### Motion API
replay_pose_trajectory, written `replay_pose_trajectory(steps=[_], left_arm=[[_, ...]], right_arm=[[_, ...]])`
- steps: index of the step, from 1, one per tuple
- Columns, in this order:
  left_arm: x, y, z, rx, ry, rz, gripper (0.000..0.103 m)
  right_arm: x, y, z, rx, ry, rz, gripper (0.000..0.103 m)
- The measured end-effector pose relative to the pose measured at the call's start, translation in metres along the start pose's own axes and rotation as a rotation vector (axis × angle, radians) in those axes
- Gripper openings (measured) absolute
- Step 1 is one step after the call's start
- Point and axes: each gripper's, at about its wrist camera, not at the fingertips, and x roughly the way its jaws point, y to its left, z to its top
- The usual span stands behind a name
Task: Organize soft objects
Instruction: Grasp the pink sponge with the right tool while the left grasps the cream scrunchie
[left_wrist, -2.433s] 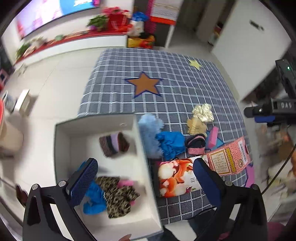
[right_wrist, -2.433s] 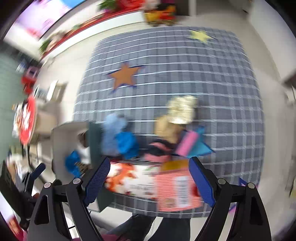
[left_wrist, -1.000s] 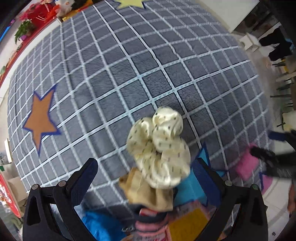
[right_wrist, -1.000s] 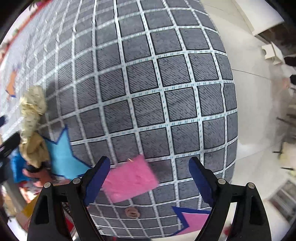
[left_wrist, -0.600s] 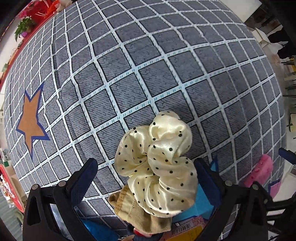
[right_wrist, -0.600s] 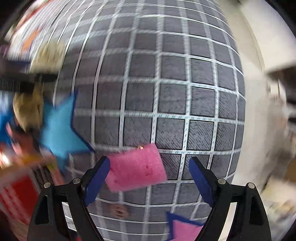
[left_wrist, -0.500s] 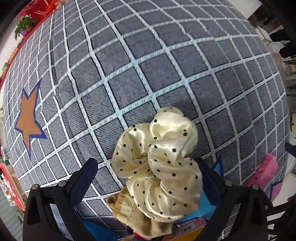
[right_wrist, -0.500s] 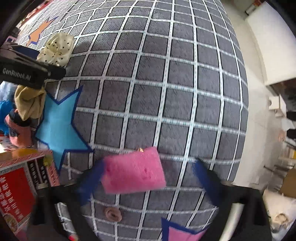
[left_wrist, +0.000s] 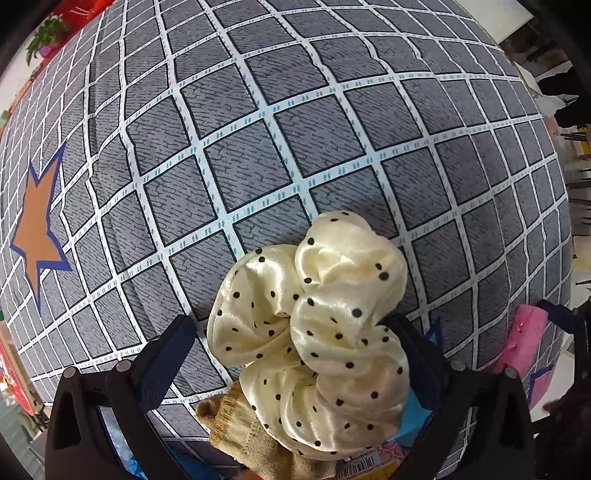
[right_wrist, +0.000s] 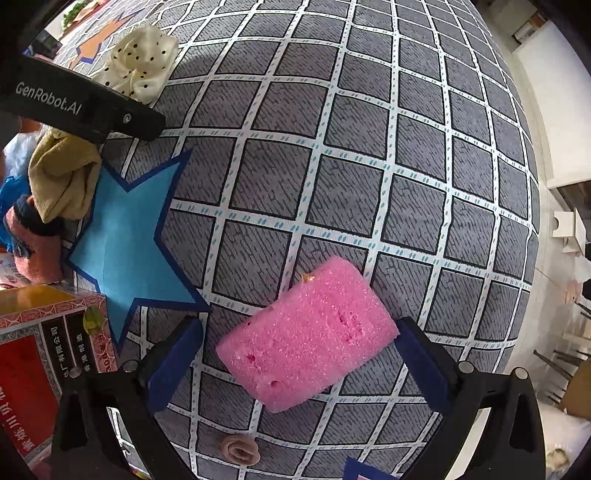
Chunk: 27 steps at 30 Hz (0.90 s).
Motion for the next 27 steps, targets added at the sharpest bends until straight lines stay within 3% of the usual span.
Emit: replay_pose_trajectory(steps=[4, 7, 8, 9, 11, 16, 23, 27], left_arm=[[-0.007, 0.000, -0.005, -0.012, 0.021, 0.005, 0.103], [-0.020, -0.013, -0.005, 0.019, -0.003, 0.005, 0.089], [-0.027, -0.017, -0.006, 0.038, -0.028, 0.007, 0.073], [-0.032, -0.020, -0.007, 0.051, -0.043, 0.008, 0.046], [-0.038, -0.025, -0.008, 0.076, -0.053, 0.016, 0.025], [-0.071, -0.020, -0.016, 0.067, -0.158, 0.071, 0.023], [-0.127, 0.007, -0.046, -0.017, -0.269, 0.068, 0.023], [-0.154, 0.022, -0.077, -0.066, -0.321, 0.056, 0.023]], right_arm=[[-0.001, -0.023, 0.001, -0.004, 0.011, 0.003, 0.103], [0.010, -0.041, 0.014, 0.021, 0.039, 0.000, 0.101], [0.007, -0.044, 0.015, 0.038, 0.034, -0.001, 0.094], [0.006, -0.053, 0.020, 0.047, 0.026, -0.001, 0.080], [-0.001, -0.059, 0.024, 0.066, 0.018, 0.011, 0.077], [-0.023, -0.075, 0.025, 0.132, -0.019, 0.029, 0.076], [-0.084, -0.097, 0.028, 0.265, -0.121, 0.122, 0.076], [-0.123, -0.088, 0.019, 0.329, -0.177, 0.169, 0.077]])
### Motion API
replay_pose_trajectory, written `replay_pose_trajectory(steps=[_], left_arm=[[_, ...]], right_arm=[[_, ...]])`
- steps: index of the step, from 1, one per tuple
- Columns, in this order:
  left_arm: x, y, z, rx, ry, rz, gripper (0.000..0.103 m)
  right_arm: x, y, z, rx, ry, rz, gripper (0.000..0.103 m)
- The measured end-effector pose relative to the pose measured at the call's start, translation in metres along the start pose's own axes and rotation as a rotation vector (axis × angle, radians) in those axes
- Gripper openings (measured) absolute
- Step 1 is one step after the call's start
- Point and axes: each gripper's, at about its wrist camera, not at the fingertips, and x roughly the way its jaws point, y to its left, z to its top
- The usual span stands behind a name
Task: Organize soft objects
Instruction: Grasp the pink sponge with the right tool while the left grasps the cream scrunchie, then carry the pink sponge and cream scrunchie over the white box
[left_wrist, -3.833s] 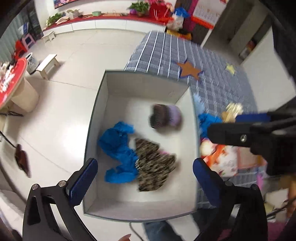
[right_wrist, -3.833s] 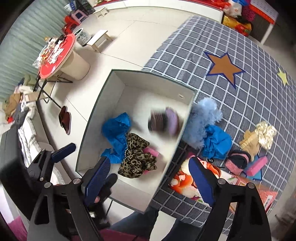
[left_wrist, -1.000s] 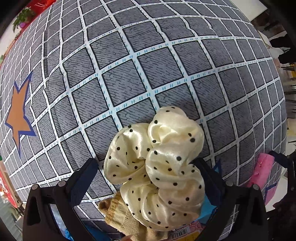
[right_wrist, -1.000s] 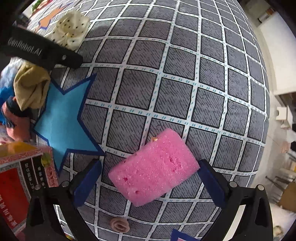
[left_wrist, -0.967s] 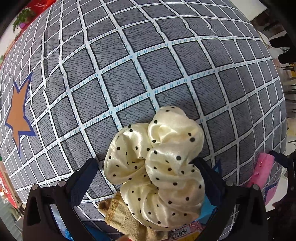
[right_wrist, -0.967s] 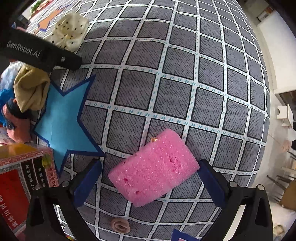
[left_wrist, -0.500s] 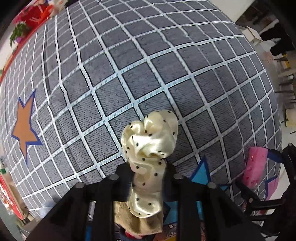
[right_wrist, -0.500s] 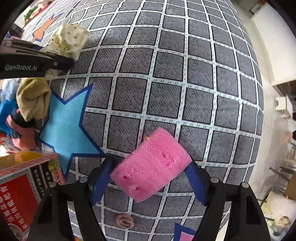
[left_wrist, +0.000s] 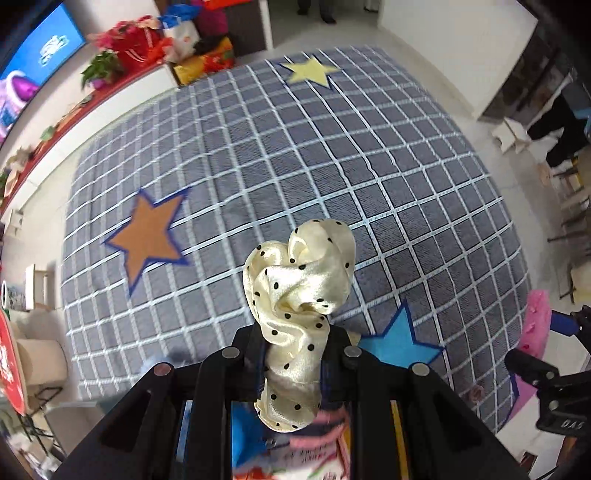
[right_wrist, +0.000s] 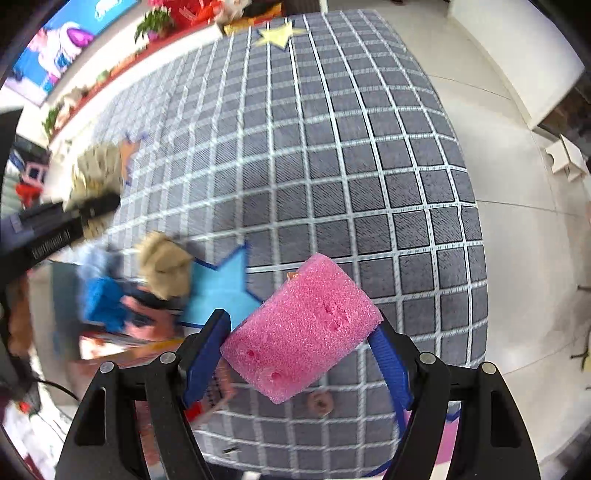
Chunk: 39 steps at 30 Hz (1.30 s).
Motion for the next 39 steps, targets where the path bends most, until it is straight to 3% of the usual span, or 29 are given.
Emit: replay_pose_trajectory(steps=[9, 22, 29, 39], left_arm=[[-0.067, 0.020, -0.066, -0.059, -0.053, -0.020, 0.023], [-0.136, 0.083, -0.164, -0.226, -0.119, 0.016, 0.023], [-0.144, 0.129, -0.215, -0.355, -0.112, 0.084, 0.023], [-0.145, 0.170, -0.264, -0.510, -0.102, 0.113, 0.023]], right_arm=[[-0.060, 0.058, -0.047, 0.018, -0.080, 0.031, 0.077], [-0.077, 0.175, -0.083, -0.133, -0.099, 0.095, 0.077], [-0.075, 0.236, -0.088, -0.278, -0.096, 0.114, 0.077], [-0.065, 0.309, -0.107, -0.493, -0.068, 0.119, 0.077]])
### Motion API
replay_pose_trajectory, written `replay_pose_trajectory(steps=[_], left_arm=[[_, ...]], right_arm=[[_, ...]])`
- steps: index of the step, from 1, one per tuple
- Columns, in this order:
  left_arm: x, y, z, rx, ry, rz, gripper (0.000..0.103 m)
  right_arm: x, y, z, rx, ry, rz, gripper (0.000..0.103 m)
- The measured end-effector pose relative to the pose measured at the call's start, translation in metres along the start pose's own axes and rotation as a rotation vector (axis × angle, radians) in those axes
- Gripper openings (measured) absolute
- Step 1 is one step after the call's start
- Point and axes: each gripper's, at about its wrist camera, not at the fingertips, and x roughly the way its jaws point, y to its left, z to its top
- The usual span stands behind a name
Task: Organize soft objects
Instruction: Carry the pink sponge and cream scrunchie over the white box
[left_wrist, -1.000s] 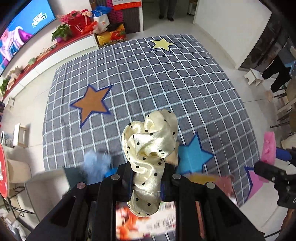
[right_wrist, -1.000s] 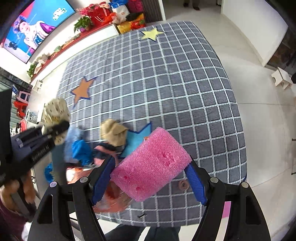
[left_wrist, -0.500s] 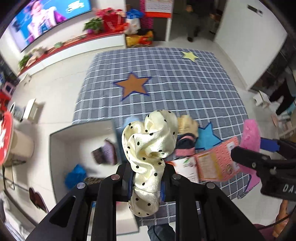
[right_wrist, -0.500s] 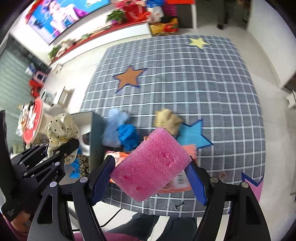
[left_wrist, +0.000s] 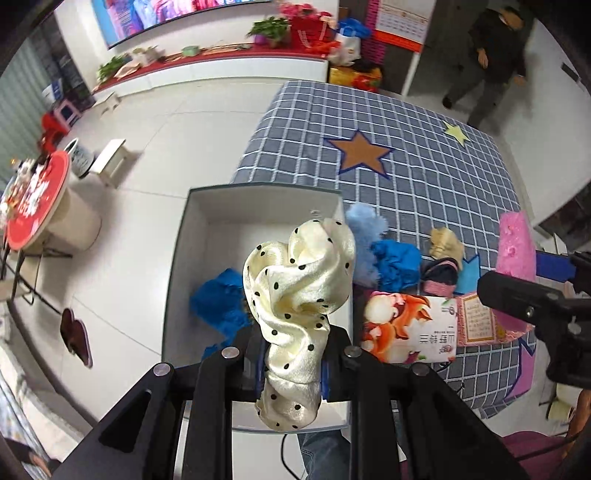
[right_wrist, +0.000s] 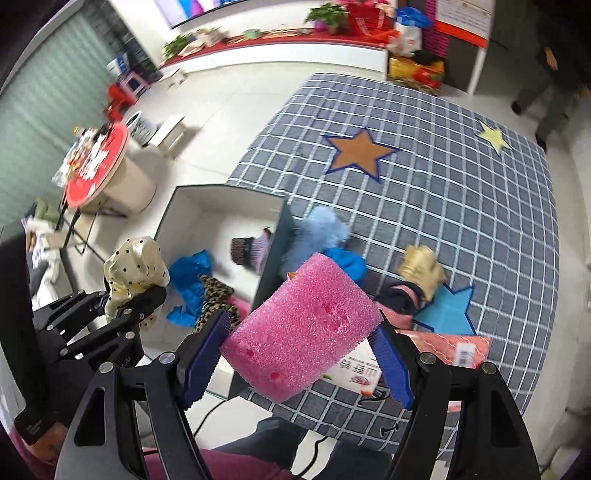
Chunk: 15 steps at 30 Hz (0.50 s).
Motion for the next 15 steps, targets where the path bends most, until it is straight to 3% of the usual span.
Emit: replay_pose_trajectory(steps=[15], left_arm=[[0.001, 0.037, -0.014, -0.110, -0.003, 0.015, 0.023]], right_arm=[[0.008, 0.046, 0.009, -0.153, 0.020, -0.011, 0.077]])
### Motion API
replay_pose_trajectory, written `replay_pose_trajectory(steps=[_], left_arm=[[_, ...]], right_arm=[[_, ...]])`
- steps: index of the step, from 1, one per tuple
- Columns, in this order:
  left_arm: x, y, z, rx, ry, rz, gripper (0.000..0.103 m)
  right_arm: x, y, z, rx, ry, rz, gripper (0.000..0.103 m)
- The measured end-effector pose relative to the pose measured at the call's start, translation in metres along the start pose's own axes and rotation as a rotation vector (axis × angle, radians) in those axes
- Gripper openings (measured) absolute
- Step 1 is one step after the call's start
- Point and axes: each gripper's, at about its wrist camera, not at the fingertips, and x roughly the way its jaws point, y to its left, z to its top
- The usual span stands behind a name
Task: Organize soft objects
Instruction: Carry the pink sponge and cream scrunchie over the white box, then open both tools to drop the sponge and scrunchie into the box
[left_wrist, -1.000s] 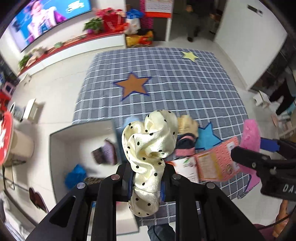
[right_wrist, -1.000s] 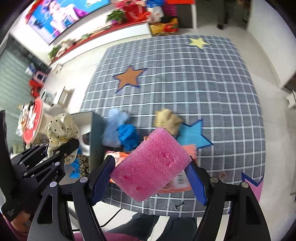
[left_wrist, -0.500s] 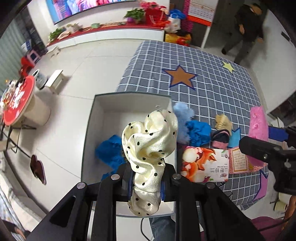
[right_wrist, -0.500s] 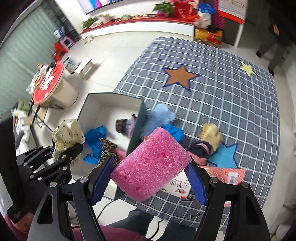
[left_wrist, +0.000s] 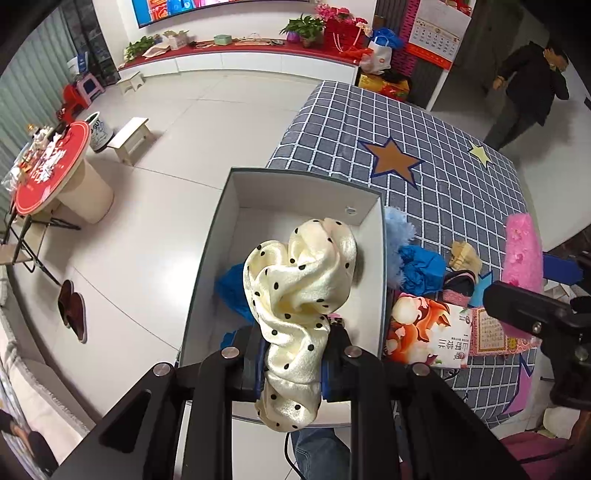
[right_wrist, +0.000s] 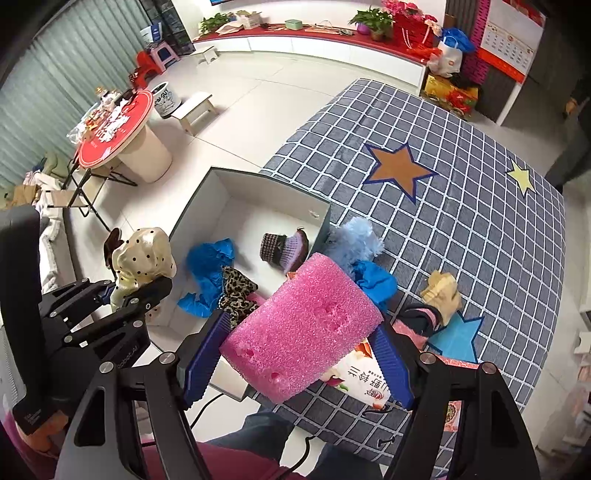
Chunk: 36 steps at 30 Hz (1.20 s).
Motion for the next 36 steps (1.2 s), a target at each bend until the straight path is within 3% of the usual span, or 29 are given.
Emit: replay_pose_trajectory(steps=[13, 36], left_arm=[[0.001, 0.015, -0.003, -0.032, 0.005, 0.010, 0.024], [0.022, 0.030, -0.018, -0.064, 0.086, 0.007, 0.024]], right_arm=[[0.006, 0.023, 0.009, -0.064, 0.006, 0.005, 0.077], [0.043, 0.056, 0.025, -0.129, 0.073, 0.039, 0.077]])
